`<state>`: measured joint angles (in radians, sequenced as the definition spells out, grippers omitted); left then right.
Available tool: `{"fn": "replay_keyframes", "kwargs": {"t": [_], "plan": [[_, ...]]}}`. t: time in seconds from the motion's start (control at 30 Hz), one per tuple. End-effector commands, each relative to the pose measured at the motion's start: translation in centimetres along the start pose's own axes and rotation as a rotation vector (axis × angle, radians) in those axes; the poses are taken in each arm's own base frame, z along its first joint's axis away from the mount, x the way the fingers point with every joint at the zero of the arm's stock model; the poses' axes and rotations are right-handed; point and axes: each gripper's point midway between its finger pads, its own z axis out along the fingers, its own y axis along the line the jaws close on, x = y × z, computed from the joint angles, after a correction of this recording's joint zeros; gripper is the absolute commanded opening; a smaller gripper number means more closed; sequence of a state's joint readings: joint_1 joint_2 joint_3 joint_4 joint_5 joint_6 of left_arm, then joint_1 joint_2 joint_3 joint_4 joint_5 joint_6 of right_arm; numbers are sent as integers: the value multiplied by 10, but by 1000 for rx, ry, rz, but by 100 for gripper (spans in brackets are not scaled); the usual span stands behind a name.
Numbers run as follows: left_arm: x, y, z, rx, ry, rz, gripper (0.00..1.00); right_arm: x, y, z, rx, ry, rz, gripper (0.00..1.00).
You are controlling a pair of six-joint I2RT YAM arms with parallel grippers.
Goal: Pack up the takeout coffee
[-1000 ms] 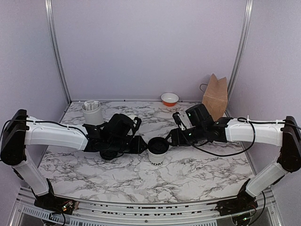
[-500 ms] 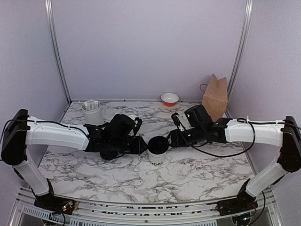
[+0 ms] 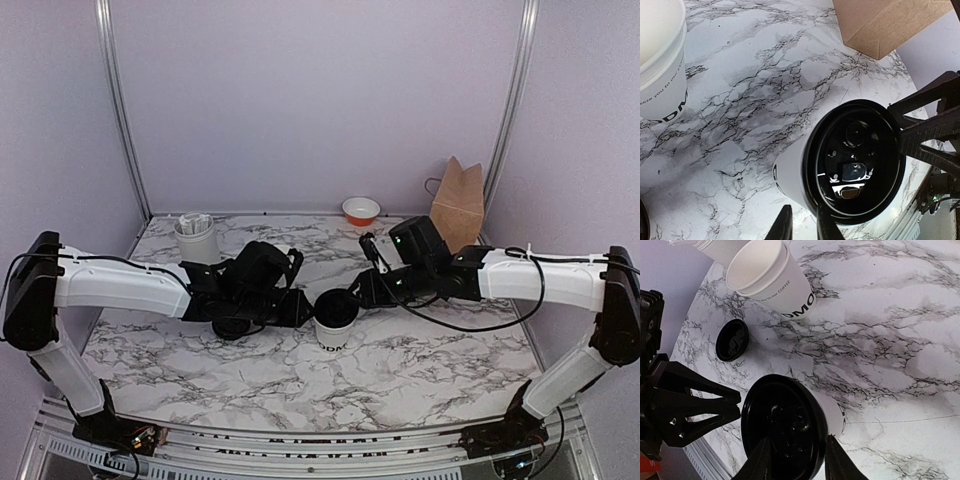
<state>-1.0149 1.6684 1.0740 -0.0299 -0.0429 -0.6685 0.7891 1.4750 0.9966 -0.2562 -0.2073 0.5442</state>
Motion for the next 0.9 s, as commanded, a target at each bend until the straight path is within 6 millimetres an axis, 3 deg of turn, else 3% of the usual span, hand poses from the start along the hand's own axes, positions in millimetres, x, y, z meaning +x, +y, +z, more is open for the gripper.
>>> {"fn": "replay_keyframes", "kwargs": {"t": [0.0, 0.53, 0.87], "plan": [[1, -3, 3, -11, 10, 20, 19, -10, 15, -2, -21, -18, -29, 35], [2, -5, 5, -11, 16, 25, 19, -3, 3, 3, 33, 2, -16, 36], [1, -8, 5, -8, 16, 30, 19, -8, 12, -1, 4, -8, -28, 37]]}}
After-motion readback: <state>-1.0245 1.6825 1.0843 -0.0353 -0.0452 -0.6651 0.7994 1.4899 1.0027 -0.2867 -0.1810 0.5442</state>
